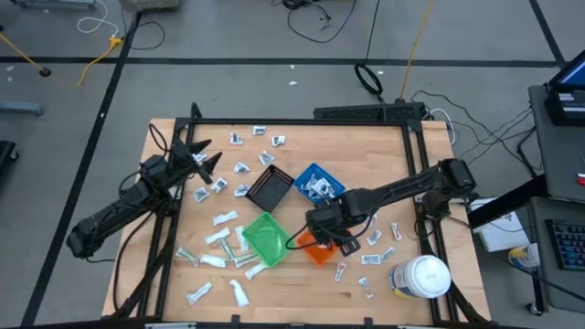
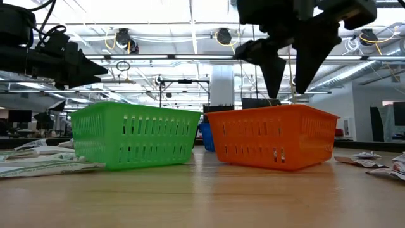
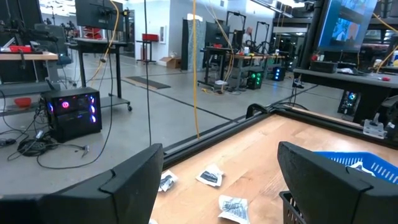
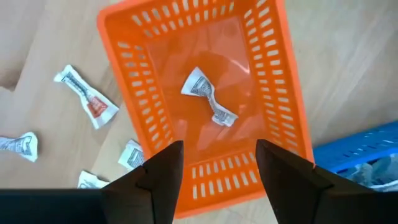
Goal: Pick & Place First Aid Supplies
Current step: Put the orange ointment pack into the orange bin
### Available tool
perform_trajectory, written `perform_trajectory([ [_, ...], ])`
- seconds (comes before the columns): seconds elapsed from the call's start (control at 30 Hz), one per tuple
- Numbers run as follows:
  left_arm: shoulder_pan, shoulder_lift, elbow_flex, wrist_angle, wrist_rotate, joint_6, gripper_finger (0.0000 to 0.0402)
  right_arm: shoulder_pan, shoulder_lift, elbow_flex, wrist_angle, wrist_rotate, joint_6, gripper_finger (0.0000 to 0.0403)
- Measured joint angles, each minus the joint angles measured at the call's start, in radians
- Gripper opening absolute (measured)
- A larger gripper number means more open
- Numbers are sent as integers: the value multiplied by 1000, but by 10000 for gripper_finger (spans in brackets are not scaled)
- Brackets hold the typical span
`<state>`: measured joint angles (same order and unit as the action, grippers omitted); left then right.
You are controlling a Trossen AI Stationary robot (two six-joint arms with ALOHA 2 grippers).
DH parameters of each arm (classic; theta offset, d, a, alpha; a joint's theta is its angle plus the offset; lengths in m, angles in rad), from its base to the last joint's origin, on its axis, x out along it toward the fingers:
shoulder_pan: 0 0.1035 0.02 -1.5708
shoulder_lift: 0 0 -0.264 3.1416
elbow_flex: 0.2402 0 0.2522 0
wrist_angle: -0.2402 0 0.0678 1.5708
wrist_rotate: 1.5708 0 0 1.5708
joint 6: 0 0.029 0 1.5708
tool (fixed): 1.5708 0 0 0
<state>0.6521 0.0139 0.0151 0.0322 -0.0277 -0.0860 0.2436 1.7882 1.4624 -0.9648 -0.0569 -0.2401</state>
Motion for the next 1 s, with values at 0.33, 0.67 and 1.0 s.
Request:
perform_trajectory([
  [0.33, 0, 0, 0, 0, 0, 0, 324, -8, -140, -173, -47, 3, 0, 199],
  [0.67, 0, 0, 0, 0, 0, 0, 324, -60, -331, -402, -117, 59, -68, 199],
  [1.0, 0, 0, 0, 1, 0, 0, 324, -68, -303, -569, 19, 60, -98, 199],
])
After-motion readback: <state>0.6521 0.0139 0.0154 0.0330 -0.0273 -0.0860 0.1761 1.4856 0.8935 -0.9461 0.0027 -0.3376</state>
